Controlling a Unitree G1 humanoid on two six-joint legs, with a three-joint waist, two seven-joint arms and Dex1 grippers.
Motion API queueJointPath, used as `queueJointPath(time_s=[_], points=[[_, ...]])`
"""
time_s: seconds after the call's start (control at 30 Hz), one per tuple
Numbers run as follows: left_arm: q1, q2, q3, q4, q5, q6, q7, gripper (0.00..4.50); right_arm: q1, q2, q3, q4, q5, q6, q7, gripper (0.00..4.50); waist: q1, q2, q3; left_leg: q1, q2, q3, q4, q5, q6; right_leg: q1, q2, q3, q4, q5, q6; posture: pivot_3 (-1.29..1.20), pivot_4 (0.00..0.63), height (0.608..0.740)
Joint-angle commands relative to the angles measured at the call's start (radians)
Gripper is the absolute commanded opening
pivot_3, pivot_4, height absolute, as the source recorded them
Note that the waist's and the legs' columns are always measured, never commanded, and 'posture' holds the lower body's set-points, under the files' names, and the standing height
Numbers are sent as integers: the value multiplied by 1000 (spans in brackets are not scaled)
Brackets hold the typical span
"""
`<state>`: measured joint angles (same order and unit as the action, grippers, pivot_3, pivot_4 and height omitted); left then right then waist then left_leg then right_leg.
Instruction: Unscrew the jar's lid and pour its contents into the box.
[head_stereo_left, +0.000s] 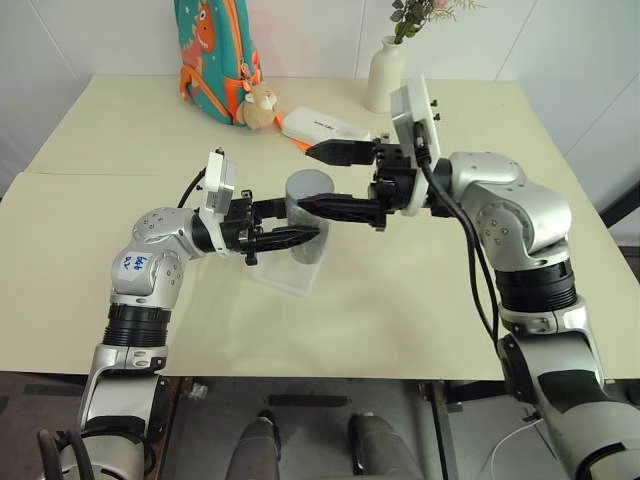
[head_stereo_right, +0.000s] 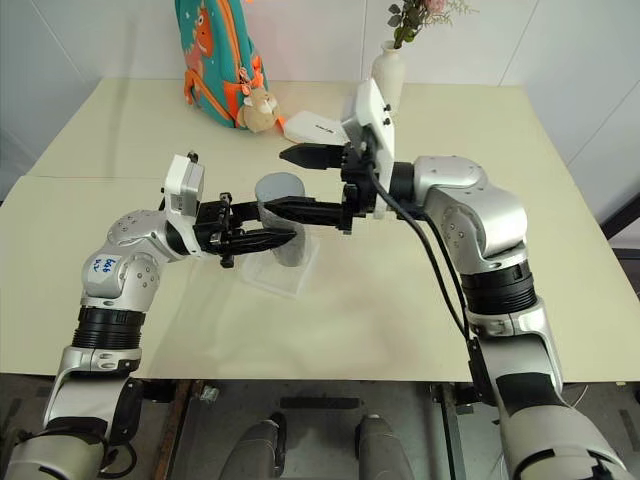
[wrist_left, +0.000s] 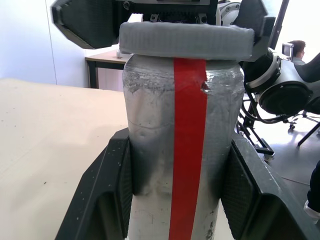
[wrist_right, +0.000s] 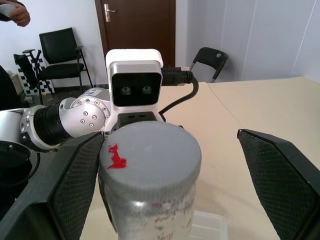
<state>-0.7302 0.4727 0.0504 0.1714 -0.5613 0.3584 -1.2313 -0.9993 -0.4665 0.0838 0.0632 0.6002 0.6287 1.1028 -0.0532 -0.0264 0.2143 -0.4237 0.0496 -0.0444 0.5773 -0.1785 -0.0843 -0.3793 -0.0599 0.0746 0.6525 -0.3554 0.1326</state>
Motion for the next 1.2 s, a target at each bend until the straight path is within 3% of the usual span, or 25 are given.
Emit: queueJointPath(time_s=[0.03, 0.6, 0.87, 1.03, 1.2], points=[[-4, -3, 20, -46, -35, -23, -29, 1959, -11, -51, -67, 70, -21, -25, 1, 4475, -1, 0, 0, 0, 0, 0, 0, 0, 0, 0, 0, 0, 0, 0, 0, 0, 150, 740], [-11, -16, 28, -37, -31, -25, -29, 1959, 23, -101, -130, 78, 11, -22, 41, 4475, -1, 0, 0, 0, 0, 0, 0, 0, 0, 0, 0, 0, 0, 0, 0, 0, 150, 740], [-12, -31, 30, -30, -30, -30, -18, 1959, -16, 32, -166, -109, 182, 112, -85, 4475, 0, 1, 0, 0, 0, 0, 0, 0, 0, 0, 0, 0, 0, 0, 0, 0, 150, 740], [-16, -55, 30, -28, -31, -38, -3, 1959, -8, 132, -86, -127, 105, 79, -187, 4475, -1, 1, 0, 0, 0, 0, 1, 0, 0, 0, 0, 0, 1, 0, 0, 0, 150, 740], [-17, -68, 39, -28, -36, -42, 8, 1959, 1, 165, -51, -117, 61, 57, -224, 4475, 1, 1, 0, 0, 0, 0, 2, 0, 0, 0, 0, 0, 1, 0, 0, 0, 150, 740]])
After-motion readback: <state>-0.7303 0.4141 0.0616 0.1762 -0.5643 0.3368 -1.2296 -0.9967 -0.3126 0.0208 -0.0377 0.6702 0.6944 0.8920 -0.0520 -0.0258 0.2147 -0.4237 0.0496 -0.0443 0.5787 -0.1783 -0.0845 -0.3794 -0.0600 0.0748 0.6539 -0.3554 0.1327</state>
